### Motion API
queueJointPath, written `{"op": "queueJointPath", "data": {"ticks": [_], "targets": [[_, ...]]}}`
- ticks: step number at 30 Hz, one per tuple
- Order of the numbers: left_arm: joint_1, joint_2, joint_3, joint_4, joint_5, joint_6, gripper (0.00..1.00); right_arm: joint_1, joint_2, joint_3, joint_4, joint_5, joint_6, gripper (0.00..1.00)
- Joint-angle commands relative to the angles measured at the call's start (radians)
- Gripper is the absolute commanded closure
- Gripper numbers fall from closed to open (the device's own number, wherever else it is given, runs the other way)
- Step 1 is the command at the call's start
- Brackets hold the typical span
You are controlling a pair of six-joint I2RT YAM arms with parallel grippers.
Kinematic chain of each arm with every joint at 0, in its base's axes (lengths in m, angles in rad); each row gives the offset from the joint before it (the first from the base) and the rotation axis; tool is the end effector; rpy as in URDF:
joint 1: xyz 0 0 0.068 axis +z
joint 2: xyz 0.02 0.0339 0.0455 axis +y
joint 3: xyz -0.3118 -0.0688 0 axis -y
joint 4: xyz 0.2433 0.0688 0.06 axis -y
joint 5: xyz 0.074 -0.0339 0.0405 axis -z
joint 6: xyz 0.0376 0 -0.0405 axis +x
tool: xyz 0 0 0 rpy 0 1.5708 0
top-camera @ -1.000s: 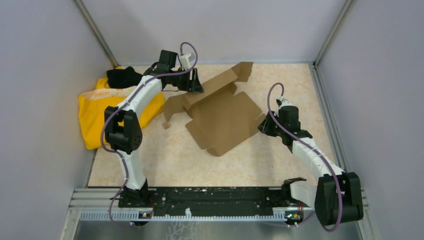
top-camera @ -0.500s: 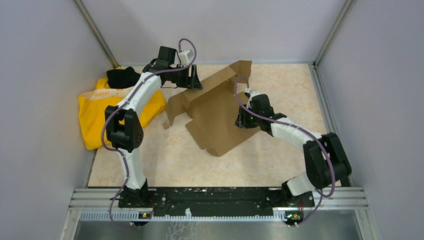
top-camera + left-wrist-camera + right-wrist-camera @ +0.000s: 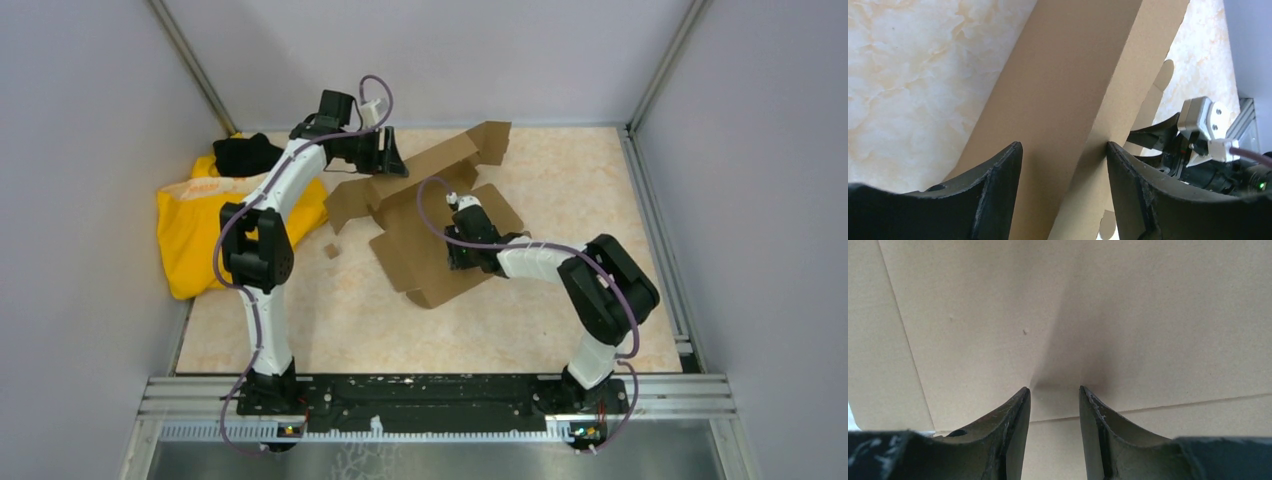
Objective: Fold the paper box
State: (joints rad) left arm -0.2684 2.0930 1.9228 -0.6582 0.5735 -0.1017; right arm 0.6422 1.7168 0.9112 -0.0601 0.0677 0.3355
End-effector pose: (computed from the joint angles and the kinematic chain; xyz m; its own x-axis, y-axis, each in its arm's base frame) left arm 0.4737 -0.1514 0.3239 -0.7653 0.1220 -0.6320 0.5013 0.7288 -0.4664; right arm 0.2813 0.2073 0.2031 -0.7610 -0.1590 -0.6289 -0.3303 0.9294 0.1647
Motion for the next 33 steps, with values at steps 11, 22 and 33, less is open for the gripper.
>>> {"op": "queueJointPath", "data": {"ticks": [11, 22, 33], "targets": [[0.005, -0.043, -0.124, 0.019, -0.005, -0.011, 0.32, 0.246, -0.198, -0.365, -0.1, 0.095, 0.239, 0.6], [0.0, -0.191, -0.269, 0.055, -0.017, -0.044, 0.33, 0.297, -0.517, -0.425, -0.206, 0.102, 0.31, 0.59], [-0.053, -0.233, -0.27, 0.046, -0.035, -0.056, 0.33, 0.156, -0.562, -0.176, -0.215, 0.104, 0.207, 0.48]]}}
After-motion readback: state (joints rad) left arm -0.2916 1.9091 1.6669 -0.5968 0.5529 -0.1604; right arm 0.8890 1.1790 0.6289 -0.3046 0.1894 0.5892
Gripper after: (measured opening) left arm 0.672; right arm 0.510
